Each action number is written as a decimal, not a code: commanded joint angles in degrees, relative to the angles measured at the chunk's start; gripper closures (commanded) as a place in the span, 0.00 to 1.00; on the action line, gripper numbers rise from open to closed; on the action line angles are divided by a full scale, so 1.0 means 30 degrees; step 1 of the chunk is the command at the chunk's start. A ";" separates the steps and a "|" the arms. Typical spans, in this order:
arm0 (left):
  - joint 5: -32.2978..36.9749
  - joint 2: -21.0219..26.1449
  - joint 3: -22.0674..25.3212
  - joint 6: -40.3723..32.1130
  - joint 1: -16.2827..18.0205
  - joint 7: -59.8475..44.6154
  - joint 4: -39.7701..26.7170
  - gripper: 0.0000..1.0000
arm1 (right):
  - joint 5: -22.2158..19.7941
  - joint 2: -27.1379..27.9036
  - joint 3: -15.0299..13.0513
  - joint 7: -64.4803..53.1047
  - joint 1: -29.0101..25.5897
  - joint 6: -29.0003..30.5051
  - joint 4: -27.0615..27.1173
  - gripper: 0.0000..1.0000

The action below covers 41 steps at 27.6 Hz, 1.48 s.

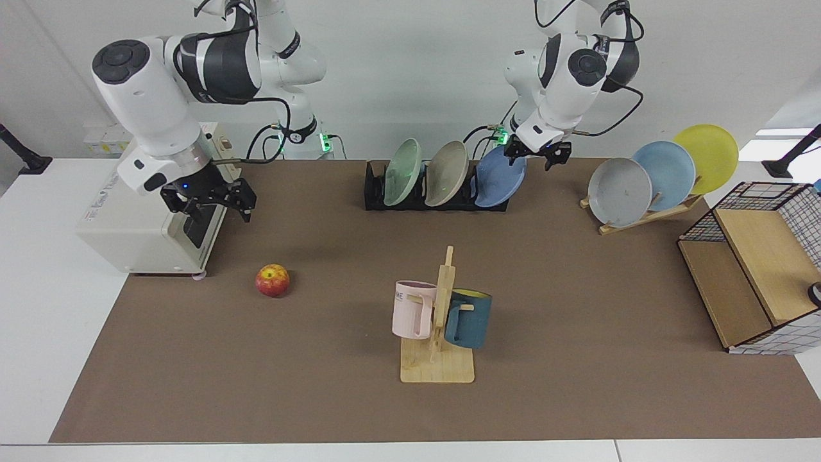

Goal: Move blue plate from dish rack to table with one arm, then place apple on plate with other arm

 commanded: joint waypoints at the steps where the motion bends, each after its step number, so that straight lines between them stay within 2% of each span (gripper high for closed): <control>1: -0.0661 -0.0891 0.0126 0.1076 -0.0555 0.0355 -0.1714 0.03 | -0.0020 0.1351 0.0203 -0.0142 0.0016 0.0870 0.0697 0.00; 6: -0.0661 -0.0891 0.0009 0.0872 -0.0701 0.0297 -0.1715 0.17 | -0.0020 0.1996 0.0232 -0.0084 0.0280 0.1866 0.0580 0.00; 9: -0.0661 -0.0920 -0.0079 0.0696 -0.0878 0.0034 -0.1685 0.26 | -0.0020 0.2143 0.0232 0.0033 0.0659 0.2774 -0.0091 0.00; 18: -0.0807 -0.0979 -0.0900 0.0462 -0.1142 -0.0934 -0.1568 0.39 | -0.0138 0.2905 0.0232 0.0385 0.0984 0.5059 -0.1791 0.00; 23: -0.0807 -0.0979 -0.1191 0.0227 -0.1142 -0.0934 -0.1451 0.57 | -0.0138 0.2876 0.0232 0.0239 0.0925 0.5997 -0.3020 0.00; 28: -0.0633 -0.0979 -0.1456 -0.0153 -0.1113 -0.0905 -0.1130 0.85 | -0.0167 0.2788 0.0232 0.0150 0.0750 0.7549 -0.4632 0.00; 32: -0.0485 -0.0978 -0.1456 -0.0768 -0.0938 -0.0905 -0.0632 0.93 | -0.0138 0.2876 0.0203 0.0121 0.0633 0.8458 -0.5424 0.00; 41: 0.0949 -0.0920 -0.1369 -0.1823 -0.0732 -0.1607 0.1008 0.95 | -0.0167 0.3110 0.0232 0.0062 0.0515 0.9866 -0.6685 0.00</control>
